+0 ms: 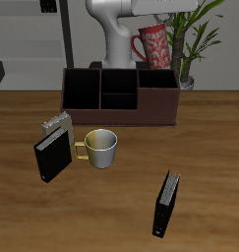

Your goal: Place the red mug into the back desk caddy's right compartment and place the left black book into the back desk caddy's back compartment and place the right black book into the back desk caddy's front compartment

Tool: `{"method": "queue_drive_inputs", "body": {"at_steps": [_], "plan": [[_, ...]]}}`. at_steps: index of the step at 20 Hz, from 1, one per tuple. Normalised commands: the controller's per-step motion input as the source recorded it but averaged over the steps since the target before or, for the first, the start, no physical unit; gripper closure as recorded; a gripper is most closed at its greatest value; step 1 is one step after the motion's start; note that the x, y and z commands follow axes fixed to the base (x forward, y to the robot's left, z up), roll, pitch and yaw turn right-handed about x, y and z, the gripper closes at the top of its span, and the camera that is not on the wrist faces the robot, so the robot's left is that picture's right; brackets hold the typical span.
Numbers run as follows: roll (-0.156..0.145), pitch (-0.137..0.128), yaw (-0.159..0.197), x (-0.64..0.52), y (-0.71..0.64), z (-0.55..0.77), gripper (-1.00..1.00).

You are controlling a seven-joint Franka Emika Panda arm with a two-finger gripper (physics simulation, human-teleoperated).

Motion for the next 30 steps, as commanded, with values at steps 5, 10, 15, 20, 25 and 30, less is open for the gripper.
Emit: {"method": "queue_drive_inputs", "body": {"at_steps": [5, 10, 15, 20, 25, 30], "plan": [[-0.035, 0.008, -0.056, -0.09, -0.15, 0.05, 1.00], [-0.003, 0.017, -0.058, -0.19, -0.08, -0.11, 1.00], [0.020, 0.039, -0.046, -0.12, 0.03, -0.17, 1.00], [0.034, 0.049, -0.024, -0.18, 0.08, -0.18, 1.00], [0.038, 0.063, -0.023, -0.06, 0.08, -0.18, 1.00], [0.024, 0.045, -0.024, 0.03, 0.03, -0.13, 1.00]]}}
